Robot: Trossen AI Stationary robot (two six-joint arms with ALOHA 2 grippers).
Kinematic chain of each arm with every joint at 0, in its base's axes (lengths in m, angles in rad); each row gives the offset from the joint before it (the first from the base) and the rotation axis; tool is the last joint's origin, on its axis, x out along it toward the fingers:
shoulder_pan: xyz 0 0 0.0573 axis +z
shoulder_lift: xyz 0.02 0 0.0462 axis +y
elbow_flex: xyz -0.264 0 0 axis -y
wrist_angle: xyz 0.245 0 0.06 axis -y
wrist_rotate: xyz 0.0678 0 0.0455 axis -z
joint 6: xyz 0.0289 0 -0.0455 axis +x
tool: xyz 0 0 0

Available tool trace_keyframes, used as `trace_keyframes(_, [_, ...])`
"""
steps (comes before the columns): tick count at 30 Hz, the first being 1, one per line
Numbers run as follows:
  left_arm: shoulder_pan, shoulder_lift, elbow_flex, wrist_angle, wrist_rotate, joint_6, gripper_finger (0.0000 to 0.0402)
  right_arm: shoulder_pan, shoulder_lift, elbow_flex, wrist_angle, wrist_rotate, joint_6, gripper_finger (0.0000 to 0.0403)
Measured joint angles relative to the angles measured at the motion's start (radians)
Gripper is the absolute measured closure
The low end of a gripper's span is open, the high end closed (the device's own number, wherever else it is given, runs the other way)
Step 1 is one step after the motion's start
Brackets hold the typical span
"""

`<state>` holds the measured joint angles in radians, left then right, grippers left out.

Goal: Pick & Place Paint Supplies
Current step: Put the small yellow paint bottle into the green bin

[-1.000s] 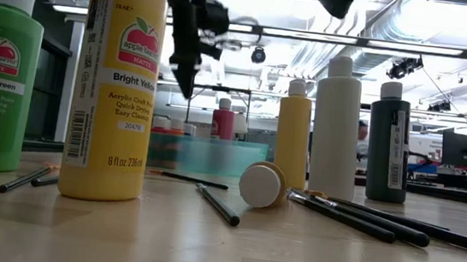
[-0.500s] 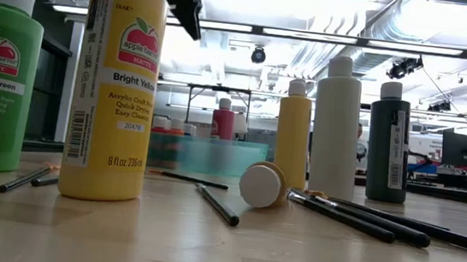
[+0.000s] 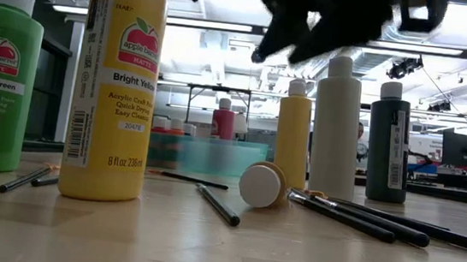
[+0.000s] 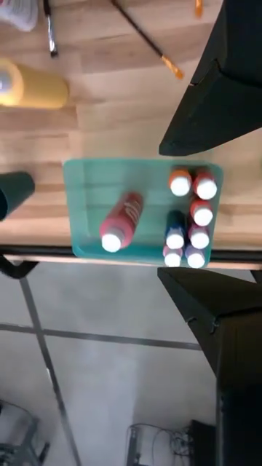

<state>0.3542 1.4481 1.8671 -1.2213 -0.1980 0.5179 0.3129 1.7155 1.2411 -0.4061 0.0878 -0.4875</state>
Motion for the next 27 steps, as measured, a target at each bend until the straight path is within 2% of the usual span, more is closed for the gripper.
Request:
trace_keyframes(4, [-0.024, -0.002, 0.000, -0.026, -0.002, -0.008, 0.0149, 0.022, 0.080, 0.000, 0.000, 0.025, -0.061, 0.0226])
trace_keyframes(15, [-0.041, -0.002, 0.000, -0.063, -0.002, -0.015, 0.0149, 0.011, 0.224, 0.001, 0.009, 0.002, -0.070, 0.0226])
trace_keyframes(20, [-0.041, -0.002, 0.000, -0.083, -0.002, -0.015, 0.0149, 0.010, 0.256, -0.001, 0.036, 0.007, -0.095, 0.0226])
trace_keyframes(27, [-0.041, -0.002, 0.000, -0.088, -0.002, -0.002, 0.0149, -0.009, 0.257, -0.001, 0.037, -0.039, -0.066, 0.0231])
